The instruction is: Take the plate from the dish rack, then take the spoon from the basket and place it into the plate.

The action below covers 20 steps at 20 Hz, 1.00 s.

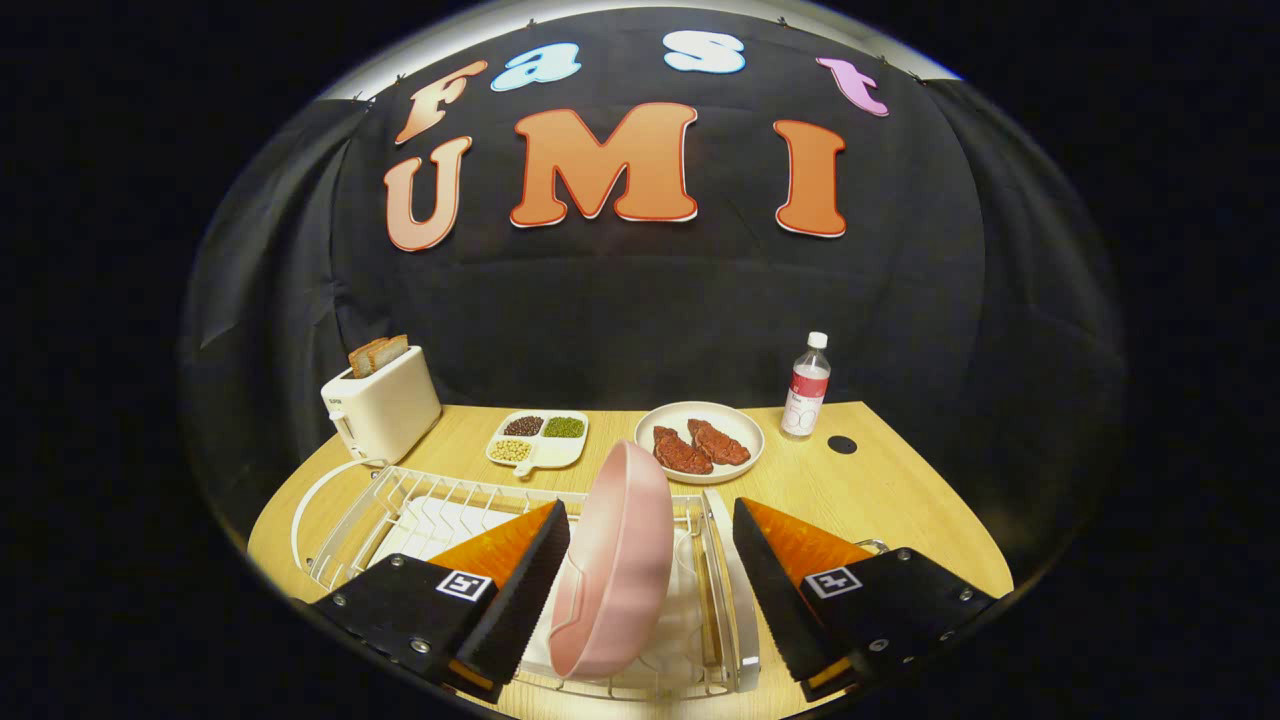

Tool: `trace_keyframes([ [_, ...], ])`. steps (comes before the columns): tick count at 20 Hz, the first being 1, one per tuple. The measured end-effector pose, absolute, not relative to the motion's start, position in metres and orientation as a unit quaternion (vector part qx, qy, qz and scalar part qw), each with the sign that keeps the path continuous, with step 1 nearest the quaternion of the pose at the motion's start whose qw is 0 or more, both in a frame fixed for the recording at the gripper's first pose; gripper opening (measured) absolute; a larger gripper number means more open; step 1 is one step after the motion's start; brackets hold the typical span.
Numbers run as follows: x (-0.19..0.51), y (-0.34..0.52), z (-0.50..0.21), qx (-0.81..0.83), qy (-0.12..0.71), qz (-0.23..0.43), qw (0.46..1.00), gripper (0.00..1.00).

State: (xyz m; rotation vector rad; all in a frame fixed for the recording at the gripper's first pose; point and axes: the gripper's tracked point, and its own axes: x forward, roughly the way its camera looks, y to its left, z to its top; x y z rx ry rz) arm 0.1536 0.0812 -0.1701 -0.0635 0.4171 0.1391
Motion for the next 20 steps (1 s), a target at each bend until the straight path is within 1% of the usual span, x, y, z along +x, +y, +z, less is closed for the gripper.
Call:
trace_keyframes([
  [2, 0.155, 0.084, -0.178, -0.027, 0.219, 0.070, 0.973, 0.92],
  [3, 0.156, 0.084, -0.182, -0.026, 0.223, 0.069, 0.972, 0.87],
  [4, 0.158, 0.085, -0.185, -0.024, 0.226, 0.068, 0.971, 0.84],
  [5, 0.158, 0.086, -0.188, -0.023, 0.230, 0.065, 0.971, 0.75],
  [6, 0.159, 0.085, -0.191, -0.024, 0.235, 0.060, 0.970, 0.70],
  [9, 0.161, 0.080, -0.195, -0.024, 0.245, 0.033, 0.969, 0.38],
  [12, 0.166, 0.074, -0.186, -0.024, 0.244, 0.002, 0.969, 0.30],
  [14, 0.172, 0.072, -0.175, -0.018, 0.237, -0.007, 0.971, 0.25],
  [20, 0.171, 0.083, -0.160, -0.084, 0.219, -0.008, 0.972, 0.24],
])
